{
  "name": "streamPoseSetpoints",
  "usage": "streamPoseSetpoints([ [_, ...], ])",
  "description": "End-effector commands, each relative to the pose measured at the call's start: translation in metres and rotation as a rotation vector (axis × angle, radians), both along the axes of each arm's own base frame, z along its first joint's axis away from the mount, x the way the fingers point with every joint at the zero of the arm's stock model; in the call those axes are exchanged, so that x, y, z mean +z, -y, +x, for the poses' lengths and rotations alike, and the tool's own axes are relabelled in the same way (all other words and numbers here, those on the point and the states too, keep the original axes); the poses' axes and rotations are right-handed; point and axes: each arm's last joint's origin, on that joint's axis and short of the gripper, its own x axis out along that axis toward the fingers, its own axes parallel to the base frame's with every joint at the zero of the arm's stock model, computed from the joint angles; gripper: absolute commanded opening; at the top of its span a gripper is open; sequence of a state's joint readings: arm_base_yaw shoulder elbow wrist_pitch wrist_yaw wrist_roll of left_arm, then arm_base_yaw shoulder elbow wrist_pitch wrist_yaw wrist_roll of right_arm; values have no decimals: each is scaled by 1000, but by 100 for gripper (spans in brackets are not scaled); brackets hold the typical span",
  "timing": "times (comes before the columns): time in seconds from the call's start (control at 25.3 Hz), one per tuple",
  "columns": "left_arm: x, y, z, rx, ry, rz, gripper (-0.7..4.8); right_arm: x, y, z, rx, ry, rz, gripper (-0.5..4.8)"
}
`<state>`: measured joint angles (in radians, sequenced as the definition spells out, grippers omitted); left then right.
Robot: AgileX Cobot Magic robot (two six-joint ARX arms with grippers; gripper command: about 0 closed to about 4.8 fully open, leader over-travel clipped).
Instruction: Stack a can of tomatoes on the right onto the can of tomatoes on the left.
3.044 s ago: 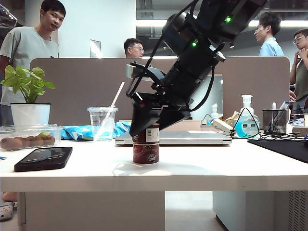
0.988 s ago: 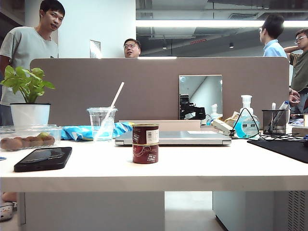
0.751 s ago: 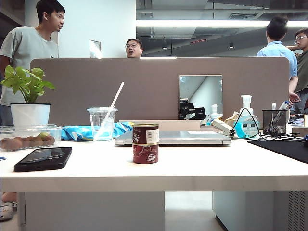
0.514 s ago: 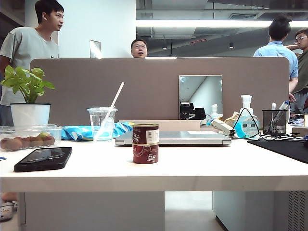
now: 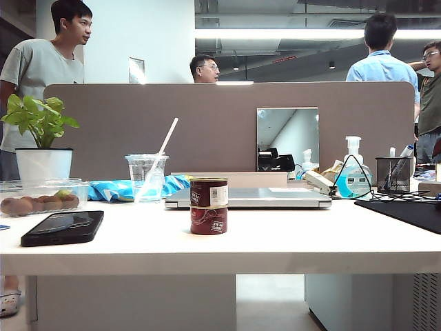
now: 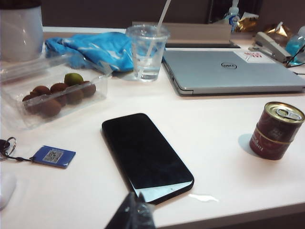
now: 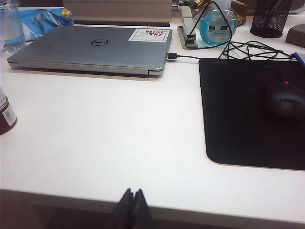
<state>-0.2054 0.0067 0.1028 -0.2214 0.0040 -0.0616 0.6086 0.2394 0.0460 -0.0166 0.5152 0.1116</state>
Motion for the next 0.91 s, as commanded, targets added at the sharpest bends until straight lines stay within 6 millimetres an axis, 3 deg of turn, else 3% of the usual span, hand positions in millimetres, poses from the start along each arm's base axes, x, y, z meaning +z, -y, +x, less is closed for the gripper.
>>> streamPoseSetpoints([
  [0.04,3,-7,1,48,16,-7,-4,2,0,0,1,13,11,-9],
  [0.28,1,-18,3,177,20,-76,-4,2,0,0,1,12,10,-9],
  [0.47,-23,-16,9,149,-13,-76,-4,2,0,0,1,13,10,-9],
  [0.91,-12,-16,9,143,109,-40,-4,2,0,0,1,13,10,-9],
])
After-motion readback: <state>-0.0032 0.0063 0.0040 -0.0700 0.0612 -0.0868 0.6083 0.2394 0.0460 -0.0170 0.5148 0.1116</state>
